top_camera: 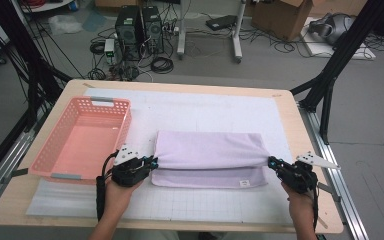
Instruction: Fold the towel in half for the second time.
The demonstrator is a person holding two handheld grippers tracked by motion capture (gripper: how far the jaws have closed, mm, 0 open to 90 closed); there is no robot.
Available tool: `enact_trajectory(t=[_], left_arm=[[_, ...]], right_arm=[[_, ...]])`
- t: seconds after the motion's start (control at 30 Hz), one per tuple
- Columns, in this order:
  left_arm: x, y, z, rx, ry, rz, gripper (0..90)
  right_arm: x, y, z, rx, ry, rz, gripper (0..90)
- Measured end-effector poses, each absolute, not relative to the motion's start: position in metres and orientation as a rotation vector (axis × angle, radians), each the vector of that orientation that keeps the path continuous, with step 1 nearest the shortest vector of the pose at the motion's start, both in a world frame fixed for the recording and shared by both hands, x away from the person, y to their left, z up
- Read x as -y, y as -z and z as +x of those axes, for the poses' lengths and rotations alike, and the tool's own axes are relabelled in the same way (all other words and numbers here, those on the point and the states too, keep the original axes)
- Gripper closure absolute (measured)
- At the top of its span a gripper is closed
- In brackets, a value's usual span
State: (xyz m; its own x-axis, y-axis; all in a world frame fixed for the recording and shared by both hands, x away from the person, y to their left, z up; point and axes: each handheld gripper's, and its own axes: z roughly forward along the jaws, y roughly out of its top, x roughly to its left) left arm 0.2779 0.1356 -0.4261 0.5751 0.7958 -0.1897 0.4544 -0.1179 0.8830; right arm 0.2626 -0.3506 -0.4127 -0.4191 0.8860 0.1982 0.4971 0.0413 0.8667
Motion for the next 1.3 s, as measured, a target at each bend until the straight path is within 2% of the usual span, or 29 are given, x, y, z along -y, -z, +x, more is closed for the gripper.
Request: enact_trajectory(t=[0.4, 0.9, 0.97, 1.03, 1.1, 1.17, 1.3], left_arm=[[-0.139, 0.434, 0.265, -1.046, -0.304, 1.754, 83.7], [-0.143, 0.444, 0.240, -1.059, -0.262, 1.798, 84.2], [-0.144, 0.445, 0.240, -1.070, -0.255, 1.813, 79.6], [-0.145, 0.443, 0.240, -1.092, -0.296, 1.806, 63.7], [-0.147, 0.439, 0.242, -1.091, -0.331, 1.778, 58.1], [-0.149, 0.437, 0.246, -1.080, -0.351, 1.764, 56.5], [-0.147, 0.439, 0.255, -1.070, -0.353, 1.747, 57.3]], right_arm=[[0.356, 0.425, 0.259, -2.077, -1.213, 1.407, 85.1], [0.356, 0.423, 0.234, -2.148, -1.226, 1.406, 84.8], [0.355, 0.425, 0.231, -2.169, -1.172, 1.427, 79.2], [0.354, 0.422, 0.226, -2.136, -1.109, 1.430, 64.5], [0.358, 0.416, 0.224, -2.077, -1.133, 1.427, 61.5], [0.359, 0.412, 0.224, -2.015, -1.153, 1.399, 61.4], [0.351, 0.416, 0.234, -2.044, -1.171, 1.332, 74.4]])
